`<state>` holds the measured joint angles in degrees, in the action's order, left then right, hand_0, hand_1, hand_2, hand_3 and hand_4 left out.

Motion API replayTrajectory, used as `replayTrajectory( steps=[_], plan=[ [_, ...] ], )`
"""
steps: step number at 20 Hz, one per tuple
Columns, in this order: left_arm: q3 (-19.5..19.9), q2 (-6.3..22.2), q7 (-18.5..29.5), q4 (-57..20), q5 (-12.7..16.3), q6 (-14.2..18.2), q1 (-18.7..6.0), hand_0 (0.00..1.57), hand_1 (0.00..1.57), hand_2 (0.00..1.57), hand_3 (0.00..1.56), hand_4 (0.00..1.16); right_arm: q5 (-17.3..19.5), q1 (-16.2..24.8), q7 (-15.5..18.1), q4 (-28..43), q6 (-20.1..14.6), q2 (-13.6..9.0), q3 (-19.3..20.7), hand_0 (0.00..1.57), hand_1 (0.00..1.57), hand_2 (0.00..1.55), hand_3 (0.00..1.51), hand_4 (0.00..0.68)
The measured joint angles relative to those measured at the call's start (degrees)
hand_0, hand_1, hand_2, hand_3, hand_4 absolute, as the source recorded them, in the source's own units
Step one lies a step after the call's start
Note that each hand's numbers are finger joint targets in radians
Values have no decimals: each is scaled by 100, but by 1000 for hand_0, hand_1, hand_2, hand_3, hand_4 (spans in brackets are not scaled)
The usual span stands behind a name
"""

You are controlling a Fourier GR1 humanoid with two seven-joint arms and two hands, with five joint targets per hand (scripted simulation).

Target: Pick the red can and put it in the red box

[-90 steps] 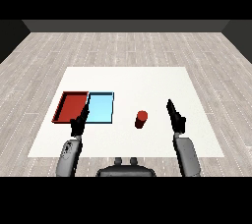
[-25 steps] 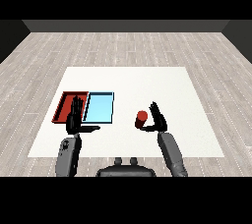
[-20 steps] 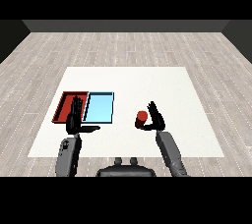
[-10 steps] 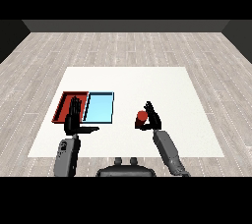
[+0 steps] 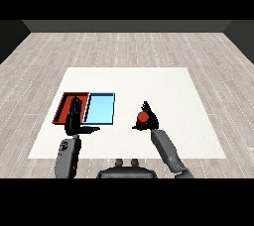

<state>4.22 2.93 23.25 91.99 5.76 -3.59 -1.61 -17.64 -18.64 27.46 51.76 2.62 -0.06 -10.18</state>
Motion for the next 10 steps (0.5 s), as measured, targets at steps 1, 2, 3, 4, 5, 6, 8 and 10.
replayTrajectory(
  steps=[1,2,3,4,5,6,8,10],
  plan=[
    [-35,-53,49,-56,-56,66,-32,0,0,0,0,0,10,45,-46,61,54,-28,33,0,0,0,0,0],
    [-48,-38,-21,79,-44,55,21,0,0,0,0,0,-2,-50,-44,-44,42,-23,46,0,0,0,0,0],
    [10,-10,47,-58,-24,37,-66,0,0,0,0,0,-22,-152,-35,-171,27,-17,62,0,0,0,0,0],
    [40,6,148,-164,-4,-13,-63,0,0,0,0,0,-71,-180,-79,-138,-87,-13,-30,0,0,0,0,0],
    [28,-16,240,-210,-14,-24,-26,0,0,0,0,0,-90,-342,55,-425,-87,-9,-33,0,0,0,0,0],
    [41,1,199,-154,12,-35,-12,0,0,0,0,0,-74,-320,41,-385,-148,-6,-97,0,0,0,0,0],
    [-13,-34,189,-102,-31,-4,36,0,0,0,0,0,-114,-446,-59,-424,-411,-3,-198,0,0,0,0,0],
    [-24,-35,252,-95,-55,-15,120,0,0,0,0,0,-238,-496,-2,-573,-601,0,-277,510,510,670,430,0]
  ],
)
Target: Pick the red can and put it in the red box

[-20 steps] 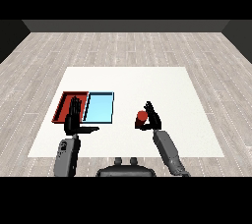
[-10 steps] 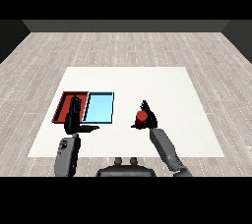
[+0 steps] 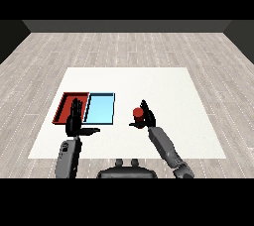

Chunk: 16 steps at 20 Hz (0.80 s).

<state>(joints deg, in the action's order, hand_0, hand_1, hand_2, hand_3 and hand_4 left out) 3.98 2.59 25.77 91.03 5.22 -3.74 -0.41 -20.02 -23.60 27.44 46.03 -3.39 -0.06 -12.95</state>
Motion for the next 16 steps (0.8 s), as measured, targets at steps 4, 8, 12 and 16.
replayTrajectory(
  steps=[4,8,12,16],
  plan=[
    [99,85,-108,-35,59,-9,-154,0,0,0,0,0,-183,-157,124,-284,-683,3,-222,1465,1465,1460,1421,614],
    [22,-6,-142,-58,-24,114,-237,0,0,0,0,0,-162,-272,143,-432,-1053,6,-279,1467,1467,1450,1400,595],
    [-77,-63,-179,11,-84,160,-184,0,0,0,0,0,9,-227,110,-312,-1211,1,-298,1476,1476,1444,1389,598],
    [-198,-94,-203,167,-116,185,-9,0,0,0,0,0,167,-240,48,-245,-1312,0,-338,1439,1439,1436,1372,602]
  ],
)
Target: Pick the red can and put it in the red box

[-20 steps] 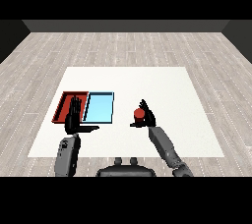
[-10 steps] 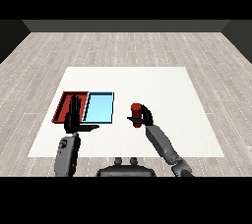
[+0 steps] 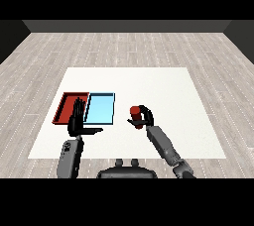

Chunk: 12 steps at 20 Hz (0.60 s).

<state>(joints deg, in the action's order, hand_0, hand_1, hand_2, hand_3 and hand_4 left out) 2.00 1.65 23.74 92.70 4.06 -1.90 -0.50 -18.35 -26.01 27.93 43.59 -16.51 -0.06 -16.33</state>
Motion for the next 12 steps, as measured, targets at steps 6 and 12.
replayTrajectory(
  steps=[6,12],
  plan=[
    [13,80,87,-94,63,-177,0,0,0,0,0,0,358,275,-375,1102,-156,-189,-187,1418,1418,1432,1372,619],
    [-262,-57,-84,-20,-131,-62,-55,0,0,0,0,0,717,686,-722,2377,-272,-370,-310,1460,1460,1437,1384,642]
  ],
)
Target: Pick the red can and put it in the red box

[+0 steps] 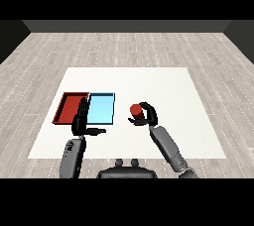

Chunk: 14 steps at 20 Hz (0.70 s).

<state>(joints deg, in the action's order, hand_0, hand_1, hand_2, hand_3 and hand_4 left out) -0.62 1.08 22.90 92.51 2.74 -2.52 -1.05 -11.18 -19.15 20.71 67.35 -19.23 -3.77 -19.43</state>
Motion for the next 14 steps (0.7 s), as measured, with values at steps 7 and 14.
replayTrajectory(
  steps=[7,14],
  plan=[
    [-383,-76,-484,164,-61,108,-62,0,0,0,0,0,254,330,-349,1150,45,-64,51,1448,1448,1431,1385,654],
    [-836,-98,-690,74,-70,439,-133,0,0,0,0,0,511,291,-703,1572,-43,176,64,1445,1445,1425,1381,655]
  ],
)
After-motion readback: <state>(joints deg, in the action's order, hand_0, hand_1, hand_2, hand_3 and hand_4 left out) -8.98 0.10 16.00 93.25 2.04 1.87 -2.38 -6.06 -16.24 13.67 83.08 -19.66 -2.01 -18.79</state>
